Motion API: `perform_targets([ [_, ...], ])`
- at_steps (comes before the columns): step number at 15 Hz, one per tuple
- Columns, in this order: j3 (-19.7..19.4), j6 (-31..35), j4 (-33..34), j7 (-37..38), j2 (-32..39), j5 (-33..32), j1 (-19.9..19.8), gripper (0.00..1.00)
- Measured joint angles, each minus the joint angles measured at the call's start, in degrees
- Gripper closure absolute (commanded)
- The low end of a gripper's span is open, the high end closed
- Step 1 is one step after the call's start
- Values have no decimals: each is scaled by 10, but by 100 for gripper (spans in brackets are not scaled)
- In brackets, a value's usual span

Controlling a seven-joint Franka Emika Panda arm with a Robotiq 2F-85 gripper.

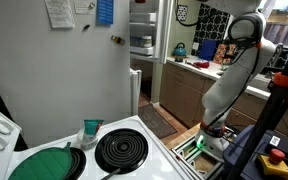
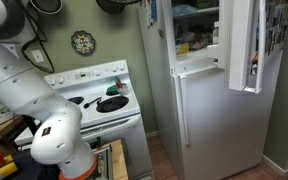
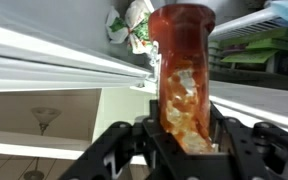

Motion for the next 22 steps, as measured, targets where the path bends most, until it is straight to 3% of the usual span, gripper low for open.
perform_targets([
  [4, -1, 0, -55, 1, -24, 82, 38, 79],
  [10, -2, -29, -150, 1, -83, 134, 64, 79],
  [16, -16, -102, -223, -21, -138, 177, 100, 79],
  [22, -54, -186, -281, -108, -174, 237, 150, 79],
])
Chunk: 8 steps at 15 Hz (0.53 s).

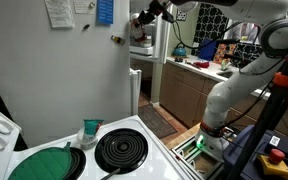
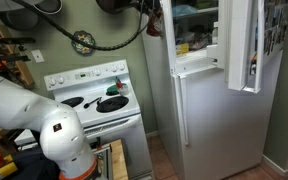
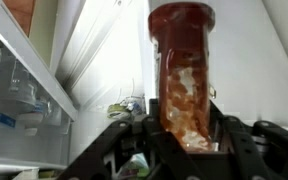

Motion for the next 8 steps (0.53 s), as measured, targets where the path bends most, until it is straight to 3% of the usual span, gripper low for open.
perform_targets([
  [2, -8, -28, -13, -28, -6, 15, 9, 79],
  [3, -13, -37, -18, -48, -9, 26, 15, 54],
  [8, -24, -48, -26, -91, -13, 44, 35, 54],
])
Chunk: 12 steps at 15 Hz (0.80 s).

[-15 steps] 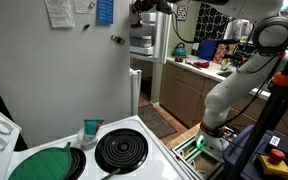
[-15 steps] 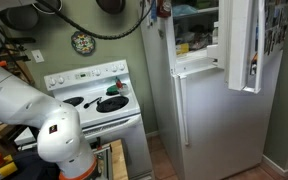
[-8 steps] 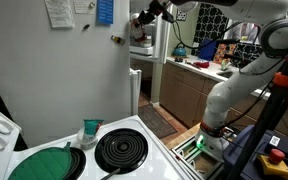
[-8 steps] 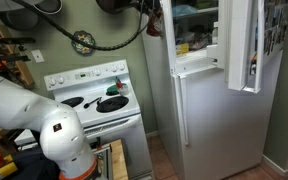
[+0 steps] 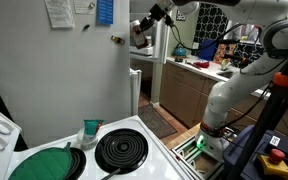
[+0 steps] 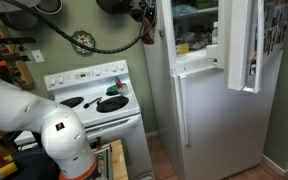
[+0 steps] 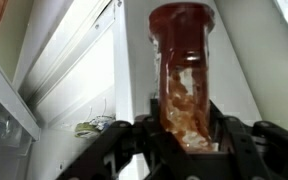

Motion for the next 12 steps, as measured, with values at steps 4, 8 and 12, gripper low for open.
perform_targets([
  [4, -1, 0, 0, -1, 0, 0, 0, 79],
  [8, 10, 0, 0, -16, 7, 3, 5, 79],
  [12, 36, 0, -17, -34, 8, 28, 36, 79],
])
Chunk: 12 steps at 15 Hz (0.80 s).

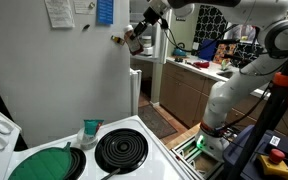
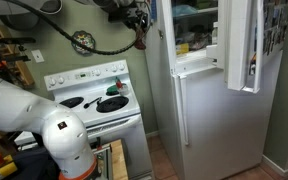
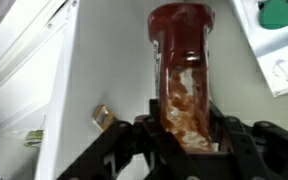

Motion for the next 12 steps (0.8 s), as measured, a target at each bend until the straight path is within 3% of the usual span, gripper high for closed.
perform_targets([
  [3, 21, 8, -29, -31, -4, 24, 34, 79],
  [7, 32, 75, -93, -114, -4, 62, 91, 79],
  [12, 0, 179, -156, -280, 24, 116, 187, 79],
])
